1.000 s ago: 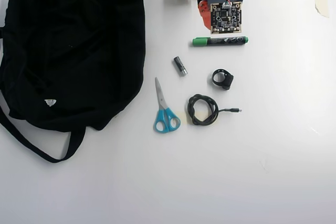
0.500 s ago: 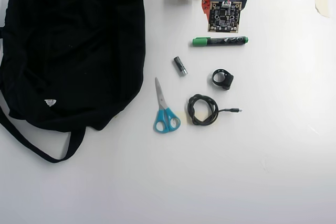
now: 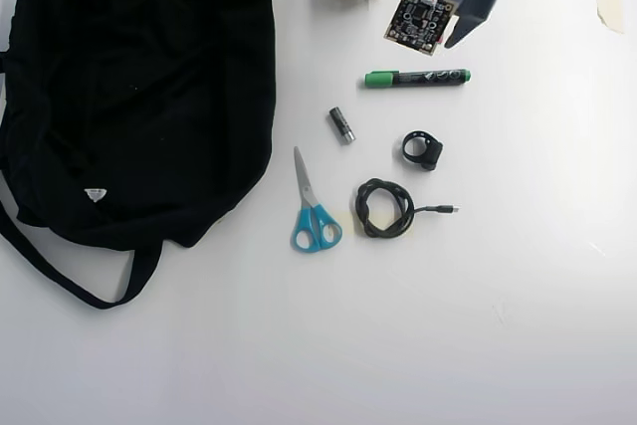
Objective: Put the green marker into the black bag
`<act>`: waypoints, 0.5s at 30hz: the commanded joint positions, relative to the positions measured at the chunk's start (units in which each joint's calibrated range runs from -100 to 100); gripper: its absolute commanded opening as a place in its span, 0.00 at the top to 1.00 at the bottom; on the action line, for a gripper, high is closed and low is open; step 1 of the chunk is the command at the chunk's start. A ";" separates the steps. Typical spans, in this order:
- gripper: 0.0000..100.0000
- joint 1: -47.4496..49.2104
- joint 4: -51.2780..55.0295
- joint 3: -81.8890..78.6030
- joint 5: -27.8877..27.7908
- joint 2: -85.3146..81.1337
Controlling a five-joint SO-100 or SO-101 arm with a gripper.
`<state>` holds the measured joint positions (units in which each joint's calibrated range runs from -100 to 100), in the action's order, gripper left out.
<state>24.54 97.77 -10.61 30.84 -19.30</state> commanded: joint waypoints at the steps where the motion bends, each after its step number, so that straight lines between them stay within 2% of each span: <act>1: 0.98 0.29 1.03 -1.34 5.18 -0.78; 15: 0.97 -0.46 0.68 -10.23 17.98 -0.61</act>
<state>24.47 97.77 -20.36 45.59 -19.30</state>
